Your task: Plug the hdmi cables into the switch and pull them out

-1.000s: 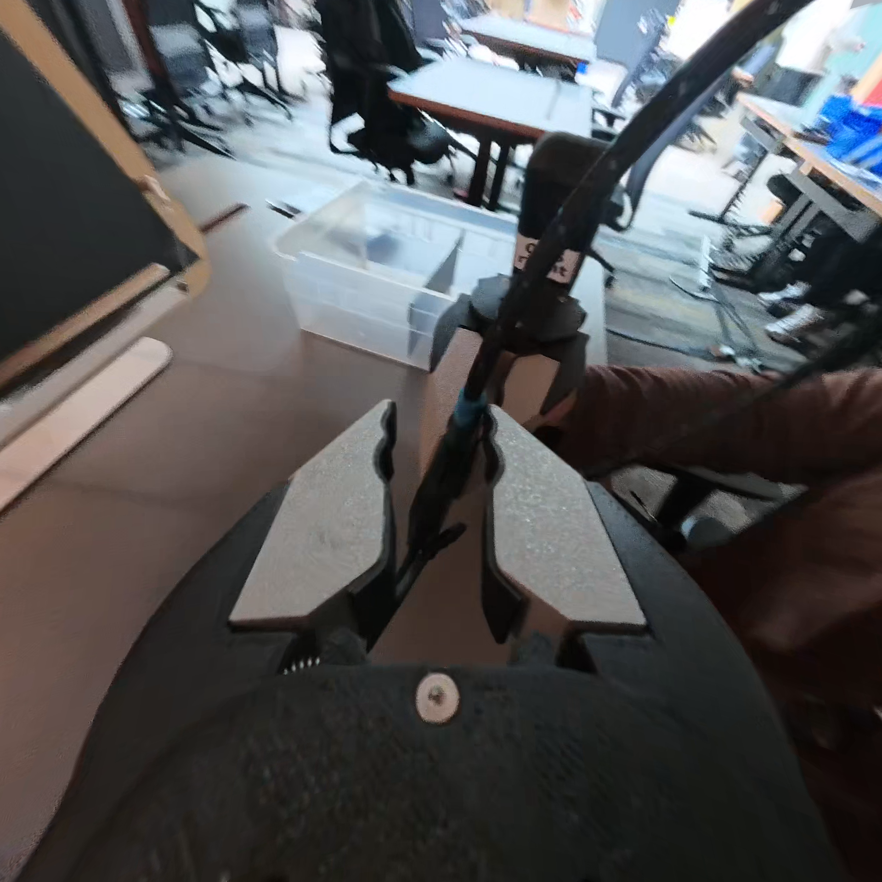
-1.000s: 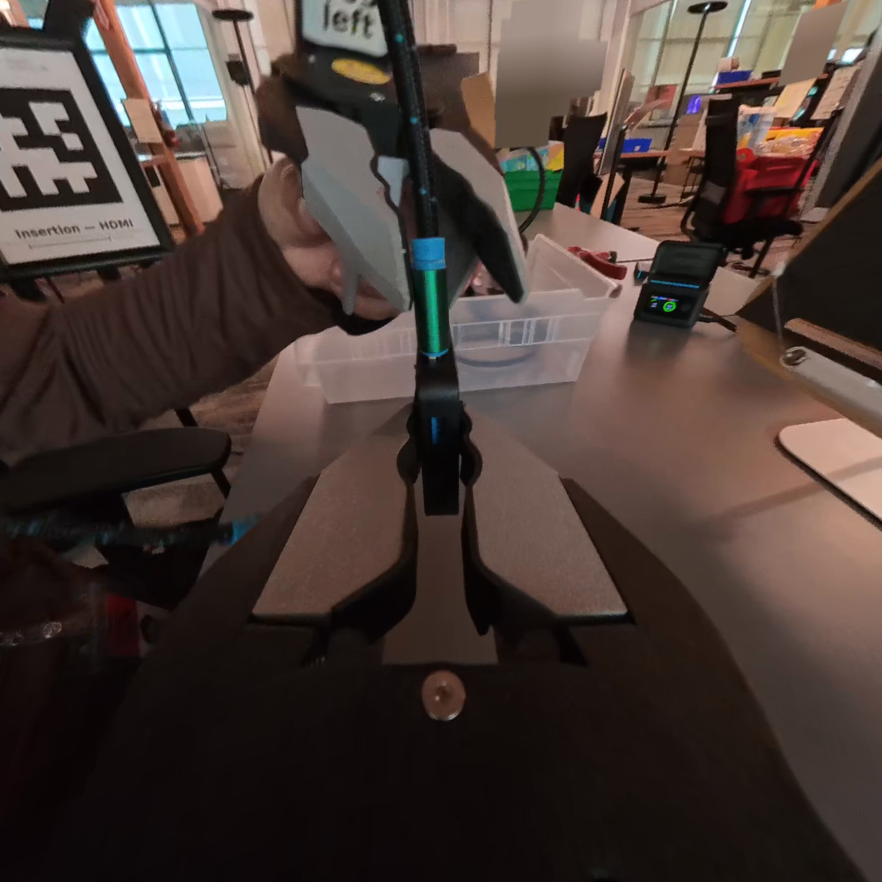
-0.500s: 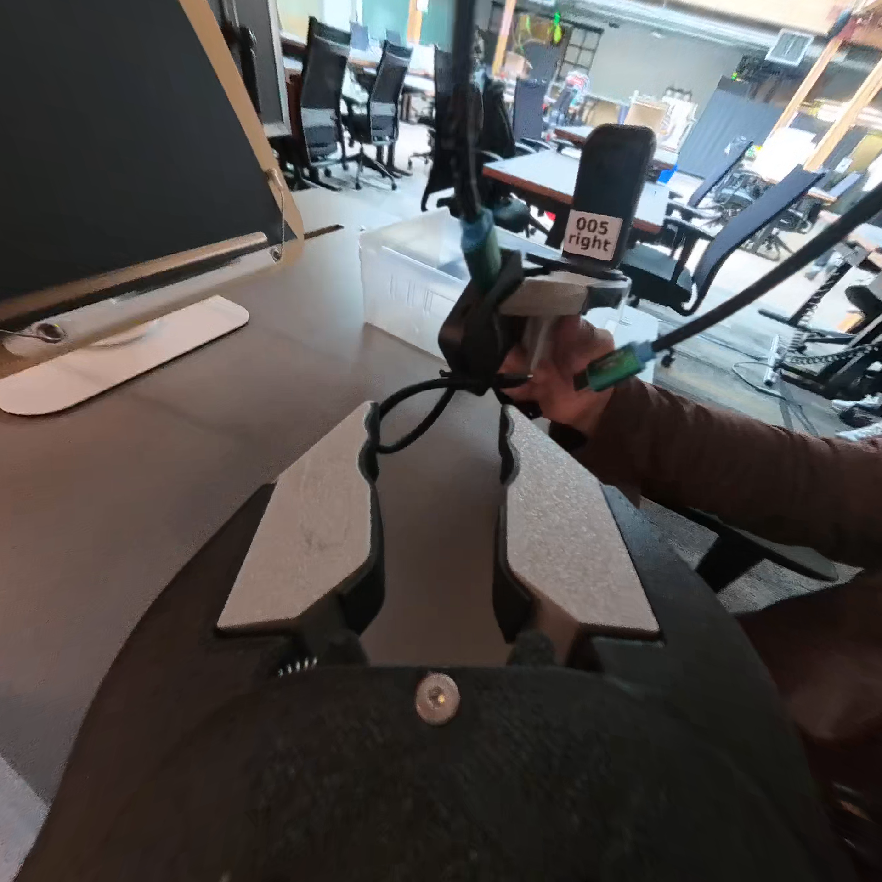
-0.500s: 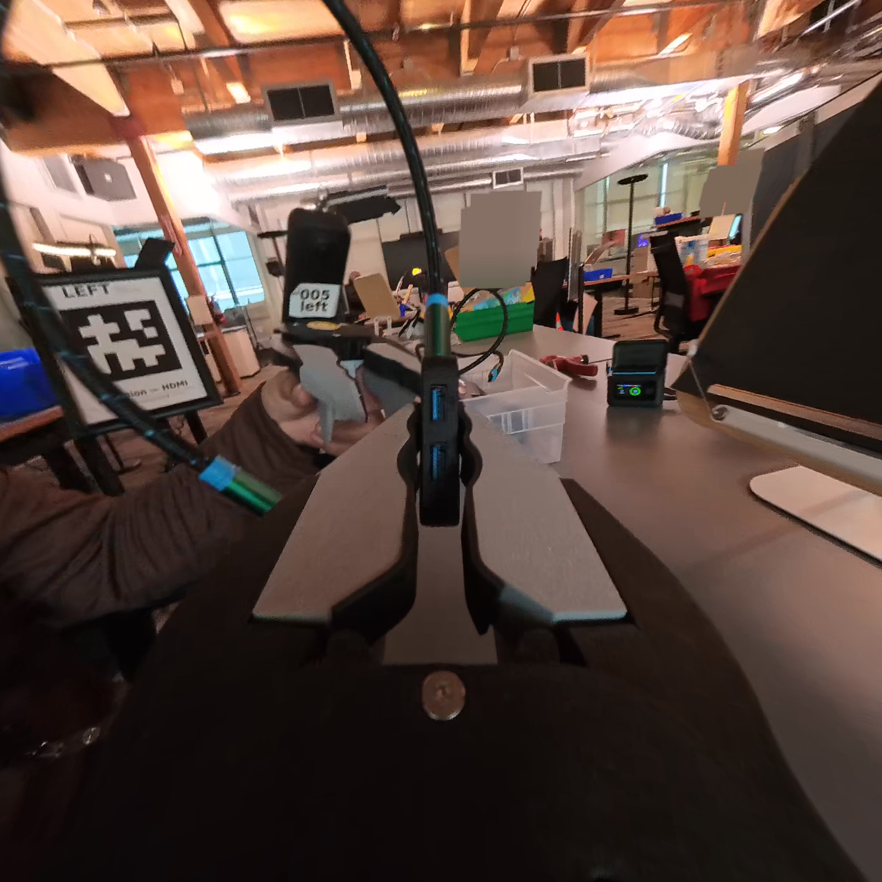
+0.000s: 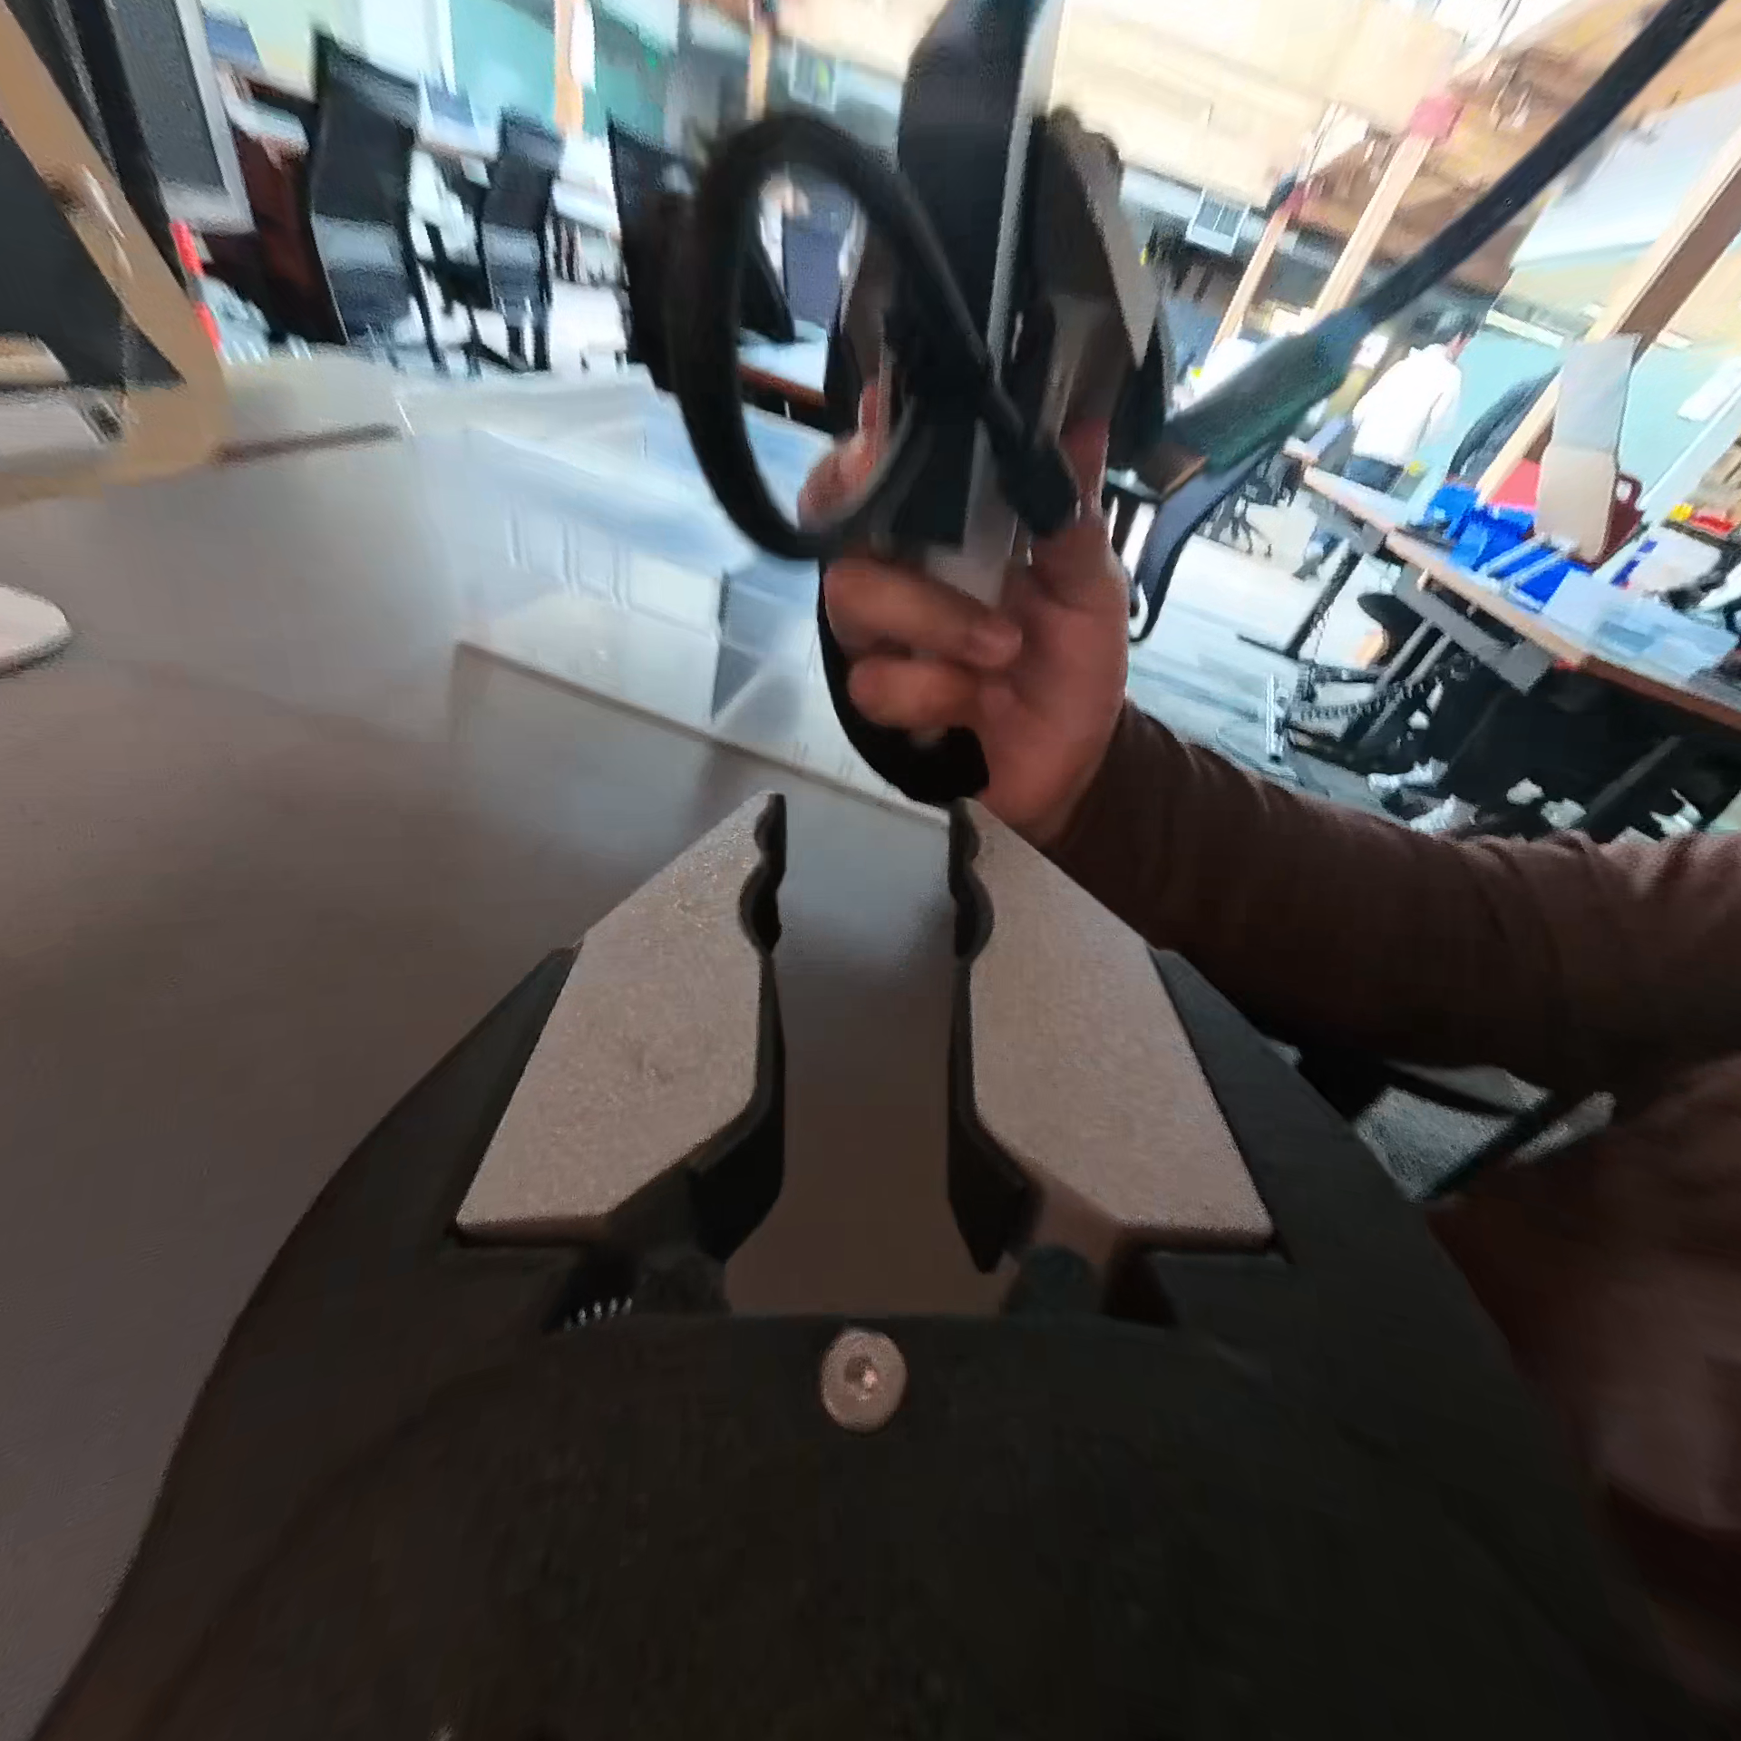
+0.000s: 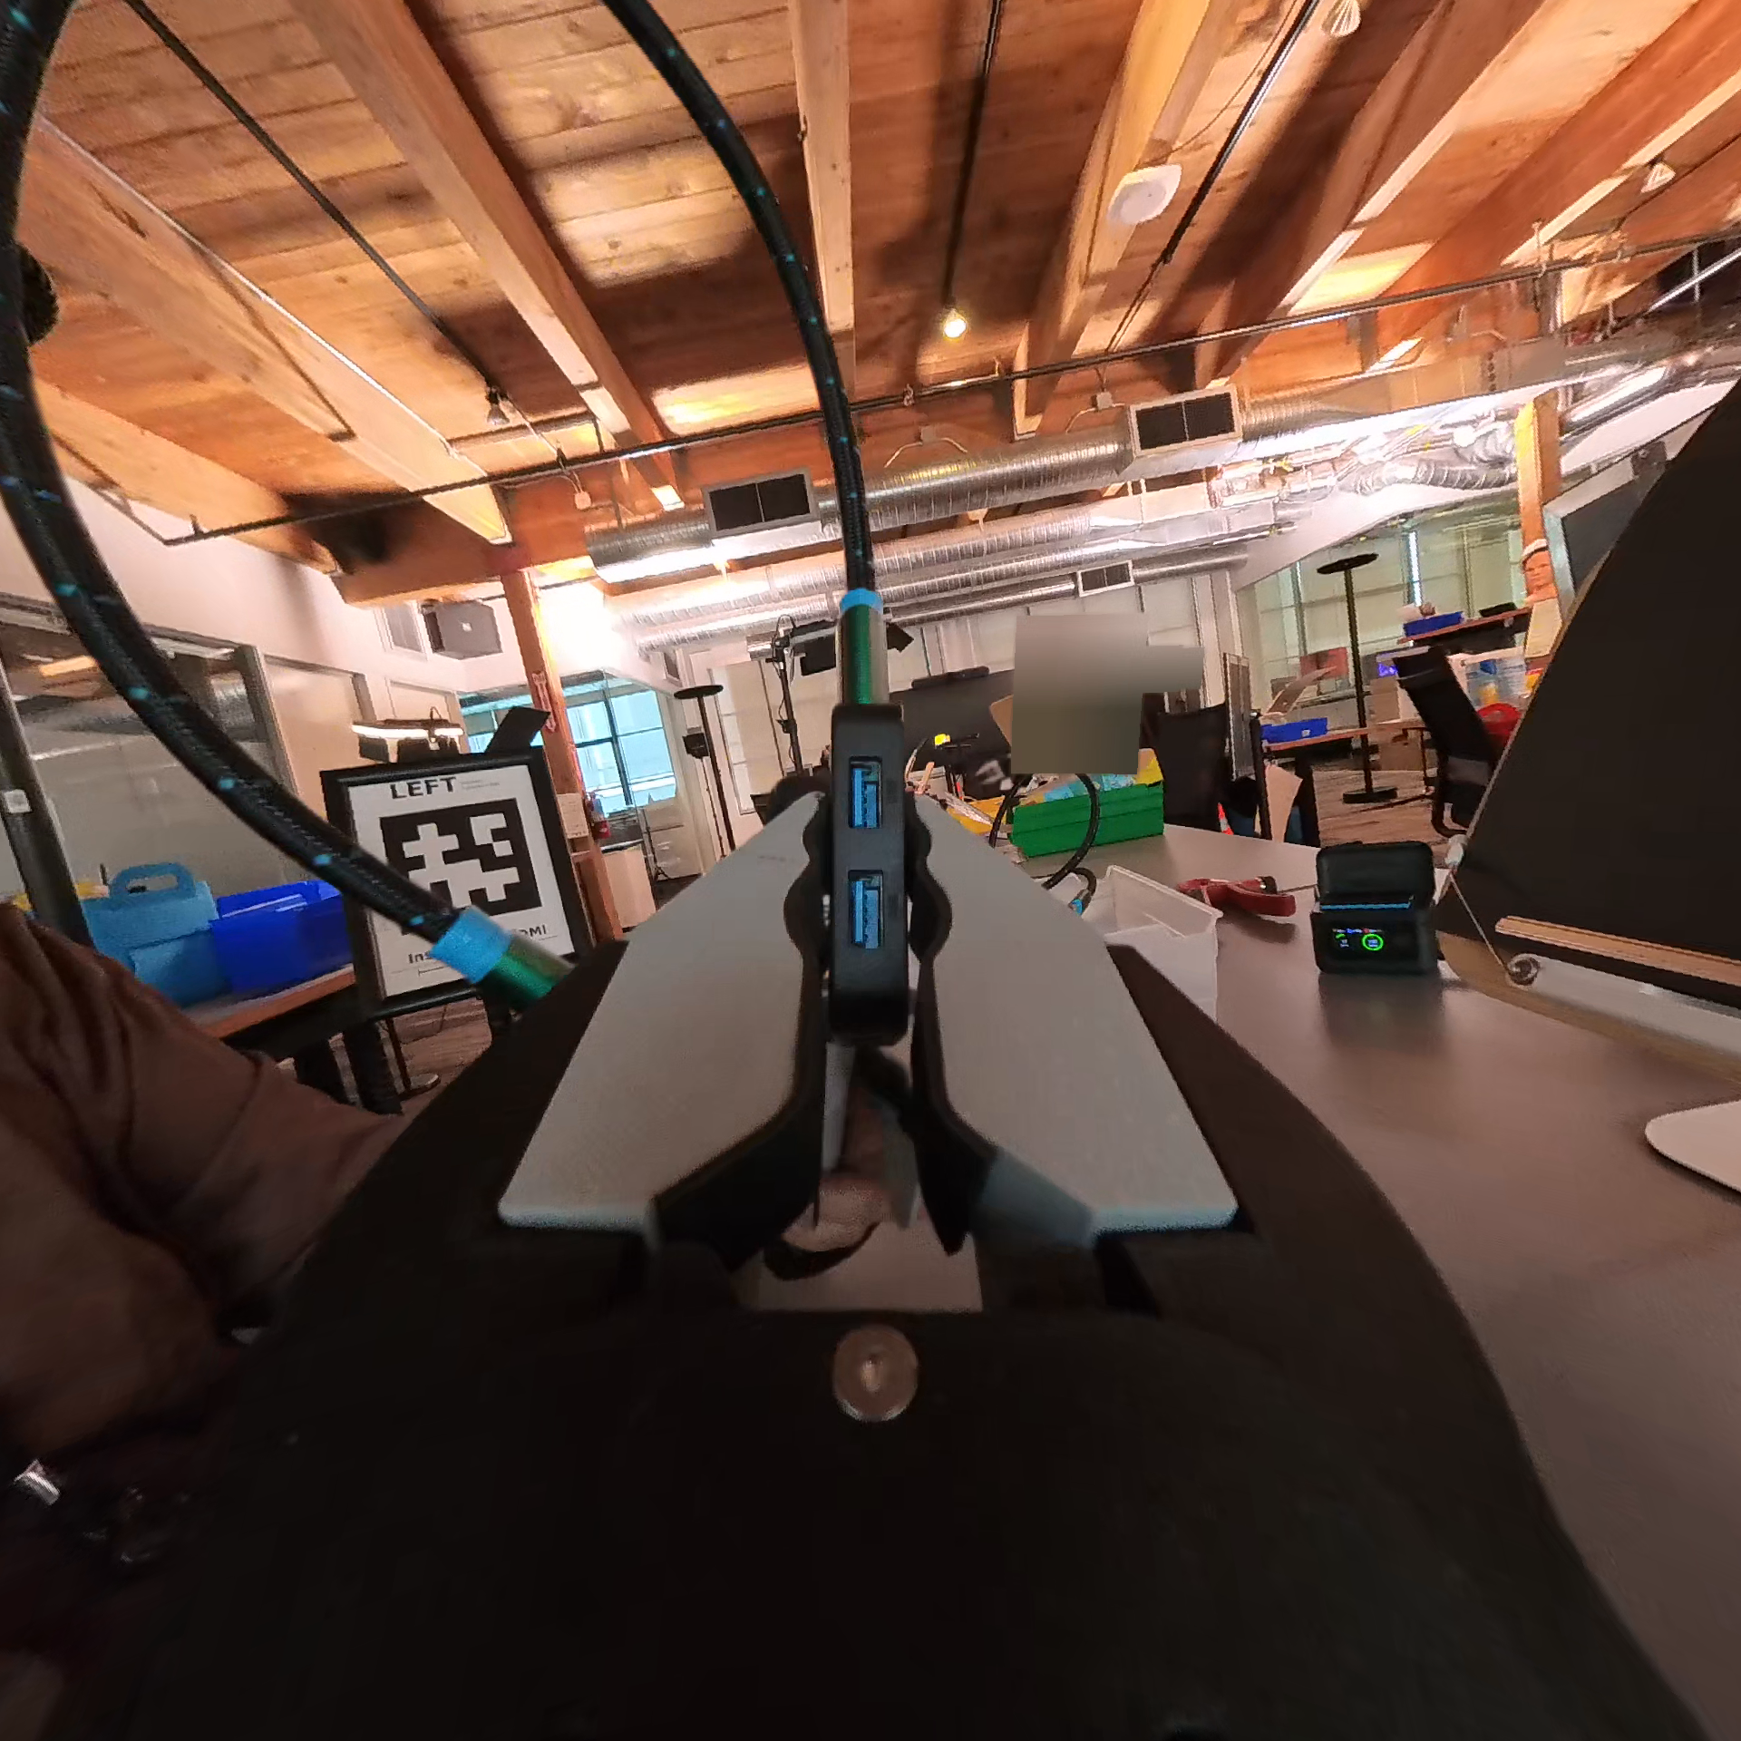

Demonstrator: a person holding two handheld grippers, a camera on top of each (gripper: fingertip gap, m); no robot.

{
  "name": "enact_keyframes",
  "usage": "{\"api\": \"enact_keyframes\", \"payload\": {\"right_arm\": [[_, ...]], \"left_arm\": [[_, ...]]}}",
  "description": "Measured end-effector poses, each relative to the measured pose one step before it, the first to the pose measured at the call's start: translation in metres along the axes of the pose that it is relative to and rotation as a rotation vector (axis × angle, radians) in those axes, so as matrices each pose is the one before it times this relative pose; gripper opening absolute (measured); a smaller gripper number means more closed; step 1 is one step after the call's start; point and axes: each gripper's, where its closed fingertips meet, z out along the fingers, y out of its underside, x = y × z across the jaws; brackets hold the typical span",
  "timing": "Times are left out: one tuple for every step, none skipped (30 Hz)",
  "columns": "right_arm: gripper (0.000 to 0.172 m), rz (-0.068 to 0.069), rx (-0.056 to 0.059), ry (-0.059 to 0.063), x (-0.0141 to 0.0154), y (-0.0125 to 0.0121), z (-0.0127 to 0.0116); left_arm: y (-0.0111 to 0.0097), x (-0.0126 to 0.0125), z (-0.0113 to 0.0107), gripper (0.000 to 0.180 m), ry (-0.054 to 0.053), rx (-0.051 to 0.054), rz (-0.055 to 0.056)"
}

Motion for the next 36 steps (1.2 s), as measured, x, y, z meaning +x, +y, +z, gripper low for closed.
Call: {"api": "enact_keyframes", "payload": {"right_arm": [[0.009, -0.0004, -0.0097, 0.0011, 0.00052, 0.00227, 0.00065], [0.01, -0.0038, -0.012, 0.0068, 0.00131, 0.00323, 0.00129], [0.009, -0.0128, -0.0119, 0.0131, 0.00234, 0.00352, 0.00158], [0.009, -0.0156, -0.014, 0.0174, 0.00271, 0.00388, 0.00178], [0.009, -0.0132, -0.006, 0.006, 0.00098, 0.00227, 0.00162], [0.009, -0.0087, 0.0143, -0.0062, -0.0004, -0.00068, 0.00043], [0.009, 0.0085, -0.0081, -0.0073, 0.0001, 0.00219, 0.00078], [0.009, 0.0199, -0.0213, -0.0094, 0.00054, 0.00377, 0.001], [0.009, 0.0201, -0.0245, -0.0052, 0.00116, 0.00446, 0.00085], [0.009, 0.0202, -0.0226, -0.0036, 0.00131, 0.00416, 0.00061], [0.01, 0.0225, -0.0084, -0.0108, 0.00027, 0.00156, -0.00004], [0.009, 0.0223, -0.0075, -0.0188, -0.00086, 0.00158, -0.00032], [0.01, 0.0228, -0.0121, -0.0132, 0.00002, 0.0026, 0.00006], [0.01, 0.0151, -0.0075, -0.0054, 0.00126, 0.0022, -0.00003], [0.01, 0.012, -0.0026, -0.0025, 0.00152, 0.00145, -0.00041], [0.009, 0.0119, -0.0014, -0.0056, 0.00083, 0.00097, -0.00048], [0.009, 0.0143, -0.0034, -0.0107, -0.00002, 0.00125, -0.00014], [0.01, 0.0093, -0.0186, -0.0116, -0.00072, 0.00276, 0.00039], [0.01, -0.0002, -0.0145, -0.0086, -0.00085, 0.00251, 0.00049], [0.01, -0.0021, -0.0142, -0.0032, -0.00041, 0.0026, 0.00058], [0.01, -0.0035, -0.017, -0.0009, 0.00009, 0.00315, 0.0007], [0.01, -0.0049, -0.0105, -0.0046, -0.00067, 0.00202, 0.0005], [0.01, -0.0087, -0.0113, -0.0038, -0.0006, 0.00222, 0.00085], [0.01, -0.0066, -0.0053, -0.0015, -0.00031, 0.00102, 0.00054], [0.01, -0.0118, 0.0023, -0.0053, -0.0011, -0.00027, 0.00027], [0.01, -0.0099, 0.0008, -0.0098, -0.00208, 0.00009, 0.0006], [0.01, -0.0046, -0.0012, -0.0107, -0.00202, 0.00038, 0.00072], [0.01, -0.0009, -0.001, -0.0123, -0.00213, 0.00012, 0.00064], [0.01, -0.0006, 0.0015, -0.0108, -0.0021, -0.00034, 0.00067], [0.01, -0.0029, 0.0039, -0.0058, -0.00138, -0.00069, 0.00022], [0.01, -0.0048, 0.0015, -0.0017, -0.00077, -0.00016, 0.0003], [0.01, -0.0035, -0.0014, -0.0022, -0.00069, 0.00045, 0.00035], [0.01, -0.0009, -0.0026, -0.0017, -0.00059, 0.0007, 0.00032], [0.01, -0.0022, -0.001, 0.002, 0.00004, 0.00065, -0.00007], [0.01, -0.0049, 0.0005, 0.0016, -0.00019, 0.00027, -0.00018], [0.01, -0.0045, 0.0008, -0.0013, -0.00084, 0.0, 0.00005]], "left_arm": [[-0.01049, -0.00372, -0.00024, 0.035, -0.0115, 0.052, 0.0206], [-0.01122, -0.00243, -0.00113, 0.036, -0.002, 0.0517, 0.0175], [-0.01115, -0.00076, -0.00179, 0.036, 0.0111, 0.0509, 0.0099], [-0.00924, -0.00056, -0.0018, 0.034, 0.0135, 0.0415, 0.0022], [-0.00485, -0.00077, -0.00136, 0.033, 0.0149, 0.0209, 0.0024], [-0.00055, -0.00052, -0.00066, 0.031, 0.0194, 0.0031, 0.0042], [0.0013, 0.00005, -0.00054, 0.028, 0.019, 0.0005, 0.0007], [0.00205, 0.00026, -0.00069, 0.024, 0.0127, 0.0052, 0.0032], [0.00171, 0.00021, -0.00108, 0.023, 0.0034, 0.0117, 0.0073], [0.00031, 0.00068, -0.0011, 0.023, -0.0005, 0.01, 0.011], [-0.00064, 0.0017, -0.0008, 0.023, 0.0017, 0.0041, 0.0156], [-0.0002, 0.00192, -0.00078, 0.022, 0.0028, 0.0058, 0.0177], [0.00134, 0.0003, -0.00033, 0.021, -0.0037, 0.0048, 0.0079], [0.00256, -0.00077, 0.00012, 0.021, -0.0069, -0.0028, -0.0079], [0.00199, -0.00026, 0.00025, 0.021, -0.0027, -0.0038, -0.0184], [0.00109, 0.00098, -0.00001, 0.02, 0.0063, 0.001, -0.0176], [0.00131, 0.00169, -0.00018, 0.02, 0.0114, 0.0026, -0.0101], [0.00227, 0.00104, 0.0002, 0.019, 0.0077, -0.0008, -0.0044], [0.00343, 0.00028, 0.00085, 0.02, 0.0022, -0.008, -0.0027], [0.00467, -0.00023, 0.00137, 0.019, 0.0003, -0.016, -0.0032], [0.00488, 0.00026, 0.00158, 0.025, 0.0045, -0.019, -0.0038], [0.00413, 0.00053, 0.00134, 0.024, 0.0049, -0.0174, 0.0004], [0.00307, 0.00032, 0.00129, 0.025, -0.0012, -0.0167, 0.0158], [0.00094, 0.00073, 0.00034, 0.023, -0.0047, -0.008, 0.0354], [-0.00111, 0.00077, -0.00077, 0.023, -0.0087, 0.0036, 0.043], [-0.00133, 0.00122, -0.00113, 0.024, -0.0051, 0.004, 0.039], [-0.00116, 0.00209, -0.00081, 0.024, 0.0046, 0.0029, 0.0193], [-0.00177, 0.00276, -0.00048, 0.023, 0.0131, 0.0084, -0.0029], [-0.00234, 0.0026, -0.00034, 0.023, 0.0138, 0.0131, -0.0152], [-0.00218, 0.00195, -0.00034, 0.023, 0.0101, 0.0126, -0.015], [-0.00153, 0.0013, -0.00044, 0.024, 0.006, 0.0096, -0.01], [-0.00044, 0.00105, -0.00042, 0.023, 0.0057, 0.0051, -0.0054], [0.00054, 0.00049, -0.00034, 0.023, 0.0035, 0.0005, -0.0053], [0.00083, 0.00003, 0.00001, 0.024, 0.0012, -0.0006, -0.0099], [0.00039, 0.00053, 0.00012, 0.024, 0.0048, 0.0014, -0.0142], [0.00013, 0.00106, 0.00014, 0.024, 0.0093, 0.0031, -0.0123]]}}
